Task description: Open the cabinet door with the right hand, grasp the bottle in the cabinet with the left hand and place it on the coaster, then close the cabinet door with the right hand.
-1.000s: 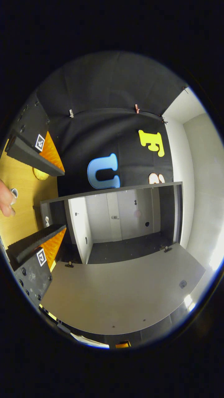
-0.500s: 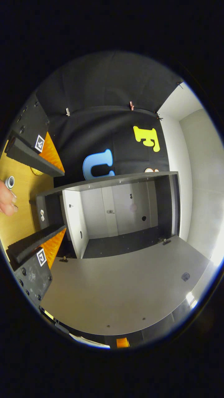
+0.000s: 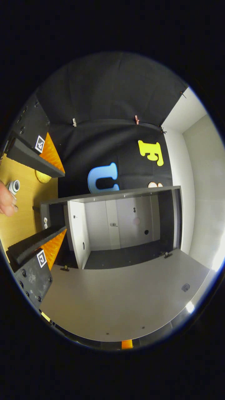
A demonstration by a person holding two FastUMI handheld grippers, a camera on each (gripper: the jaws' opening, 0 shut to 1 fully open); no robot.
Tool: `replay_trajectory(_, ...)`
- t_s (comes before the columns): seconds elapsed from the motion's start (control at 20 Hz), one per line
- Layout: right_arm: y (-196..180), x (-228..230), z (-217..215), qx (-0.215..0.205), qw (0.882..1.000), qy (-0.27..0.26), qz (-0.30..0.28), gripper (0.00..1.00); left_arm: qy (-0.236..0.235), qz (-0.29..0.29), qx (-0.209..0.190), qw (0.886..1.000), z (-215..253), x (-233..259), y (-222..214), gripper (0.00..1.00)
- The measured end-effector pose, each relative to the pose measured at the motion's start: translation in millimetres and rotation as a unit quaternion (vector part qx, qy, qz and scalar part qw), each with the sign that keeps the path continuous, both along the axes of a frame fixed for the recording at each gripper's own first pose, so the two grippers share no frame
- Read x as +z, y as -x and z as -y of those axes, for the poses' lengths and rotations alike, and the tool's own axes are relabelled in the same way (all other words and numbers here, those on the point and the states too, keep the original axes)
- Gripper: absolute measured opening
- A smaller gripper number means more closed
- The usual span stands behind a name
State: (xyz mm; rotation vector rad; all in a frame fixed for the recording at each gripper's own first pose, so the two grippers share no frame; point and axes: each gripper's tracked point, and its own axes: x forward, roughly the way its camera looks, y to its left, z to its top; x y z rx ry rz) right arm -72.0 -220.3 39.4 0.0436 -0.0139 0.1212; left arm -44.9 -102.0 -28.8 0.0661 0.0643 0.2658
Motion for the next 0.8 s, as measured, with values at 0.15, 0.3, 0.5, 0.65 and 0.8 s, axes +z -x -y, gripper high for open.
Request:
replay_trajectory(0.15, 3, 3, -9, -0.005, 1.000, -0.004, -0.004, 1.00, 0.011, -0.005, -0.002, 1.000, -10, -9, -1, 0.99)
replay_trajectory(0.3, 2, 1, -21, -0.019, 1.000, -0.001, -0.011, 0.95, 0.009, -0.007, -0.008, 1.000, -29, -13, -7, 0.96)
replay_trajectory(0.5, 2, 0, -58, -0.017, 1.000, 0.001, -0.011, 0.95, 0.013, -0.011, -0.025, 1.000, -57, -16, -20, 0.96)
replay_trajectory(0.65, -6, -3, -100, -0.003, 1.000, 0.001, -0.013, 0.95, 0.011, -0.010, -0.042, 0.999, -78, -16, -26, 0.99)
replay_trajectory(0.8, -16, -5, -138, 0.006, 1.000, -0.004, -0.013, 0.95, 0.003, -0.014, -0.053, 0.998, -105, -18, -28, 0.99)
